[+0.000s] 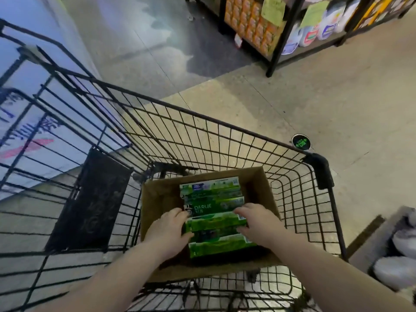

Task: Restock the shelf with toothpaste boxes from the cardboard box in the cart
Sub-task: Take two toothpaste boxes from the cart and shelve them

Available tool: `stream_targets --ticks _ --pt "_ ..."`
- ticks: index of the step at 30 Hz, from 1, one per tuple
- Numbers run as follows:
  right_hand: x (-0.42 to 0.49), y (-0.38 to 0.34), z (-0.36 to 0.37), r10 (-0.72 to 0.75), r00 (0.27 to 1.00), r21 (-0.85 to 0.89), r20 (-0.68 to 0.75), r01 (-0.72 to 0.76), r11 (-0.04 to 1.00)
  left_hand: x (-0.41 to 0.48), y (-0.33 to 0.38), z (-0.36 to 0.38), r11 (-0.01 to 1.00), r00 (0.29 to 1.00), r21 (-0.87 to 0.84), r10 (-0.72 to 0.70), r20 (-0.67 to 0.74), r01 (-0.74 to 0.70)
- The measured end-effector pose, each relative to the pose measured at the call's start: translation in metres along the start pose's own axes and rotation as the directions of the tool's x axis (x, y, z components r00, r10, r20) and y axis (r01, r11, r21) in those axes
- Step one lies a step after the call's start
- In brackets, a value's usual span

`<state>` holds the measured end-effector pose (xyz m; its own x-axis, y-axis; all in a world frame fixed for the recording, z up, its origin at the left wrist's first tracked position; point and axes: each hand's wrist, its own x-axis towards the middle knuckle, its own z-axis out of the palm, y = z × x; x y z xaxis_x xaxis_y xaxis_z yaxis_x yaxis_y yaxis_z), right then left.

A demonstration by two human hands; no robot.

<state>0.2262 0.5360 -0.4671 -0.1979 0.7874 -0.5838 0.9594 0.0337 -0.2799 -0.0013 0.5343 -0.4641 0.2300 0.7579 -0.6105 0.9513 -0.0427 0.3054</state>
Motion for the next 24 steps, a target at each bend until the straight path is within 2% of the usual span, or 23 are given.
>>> stream_targets --ticks 8,14,21,24 --pt "0.061 0.034 0.042 -0.105 0.992 -0.126 0.067 0.113 0.986 0.058 -0.009 0.04 0.998 0.999 -0.062 -0.029 -0.028 0.027" --pt "0.081 0.046 0.067 -0.115 0.985 -0.148 0.129 0.134 0.98 0.078 -0.021 0.054 0.999 0.98 -0.036 -0.026 -0.196 0.019" --pt "0.07 0.052 0.06 -0.142 0.989 -0.01 -0.027 0.142 0.99 0.105 -0.025 0.045 0.991 0.949 -0.129 -0.076 -0.306 0.038" --pt "0.05 0.06 0.04 -0.134 0.989 0.026 -0.057 0.136 0.99 0.122 -0.022 0.037 0.994 0.945 -0.112 -0.047 -0.324 0.011"
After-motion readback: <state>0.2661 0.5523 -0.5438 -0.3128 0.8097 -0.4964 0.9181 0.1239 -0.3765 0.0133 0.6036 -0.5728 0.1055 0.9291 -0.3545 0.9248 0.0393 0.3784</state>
